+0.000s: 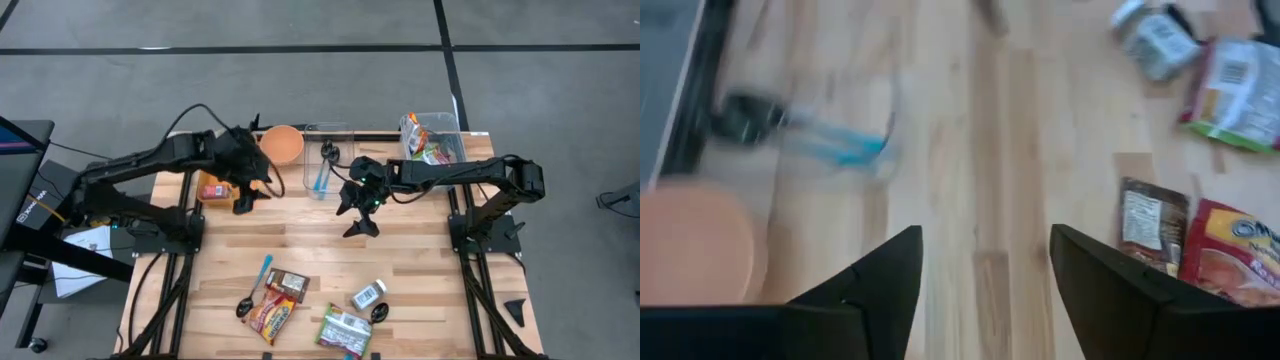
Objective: Pick & Place Food Item
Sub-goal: Put the white seasoning bottle into the orange bin
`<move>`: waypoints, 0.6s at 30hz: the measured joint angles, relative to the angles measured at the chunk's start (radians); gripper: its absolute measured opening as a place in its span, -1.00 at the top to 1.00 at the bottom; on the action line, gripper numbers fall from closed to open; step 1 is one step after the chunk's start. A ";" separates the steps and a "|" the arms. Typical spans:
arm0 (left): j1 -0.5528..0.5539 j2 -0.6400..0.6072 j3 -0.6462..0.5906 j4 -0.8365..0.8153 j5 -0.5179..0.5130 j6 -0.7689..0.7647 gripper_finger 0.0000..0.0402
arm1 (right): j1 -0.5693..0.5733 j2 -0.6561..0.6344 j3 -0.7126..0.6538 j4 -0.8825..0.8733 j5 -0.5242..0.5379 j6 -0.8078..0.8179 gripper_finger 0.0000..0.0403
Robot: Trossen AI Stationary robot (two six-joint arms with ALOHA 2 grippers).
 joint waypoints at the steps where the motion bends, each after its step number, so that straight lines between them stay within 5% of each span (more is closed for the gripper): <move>1: -0.022 0.000 0.000 0.011 -0.003 0.019 -0.09 | 0.000 0.000 0.000 -0.013 0.009 0.001 -0.90; 11: -0.153 0.000 0.000 0.035 -0.102 0.027 -0.25 | 0.035 -0.001 -0.006 -0.184 0.044 0.041 -0.90; 18: -0.239 0.000 0.000 0.034 -0.123 0.017 -0.26 | 0.170 -0.091 -0.120 -0.140 0.190 0.207 -0.90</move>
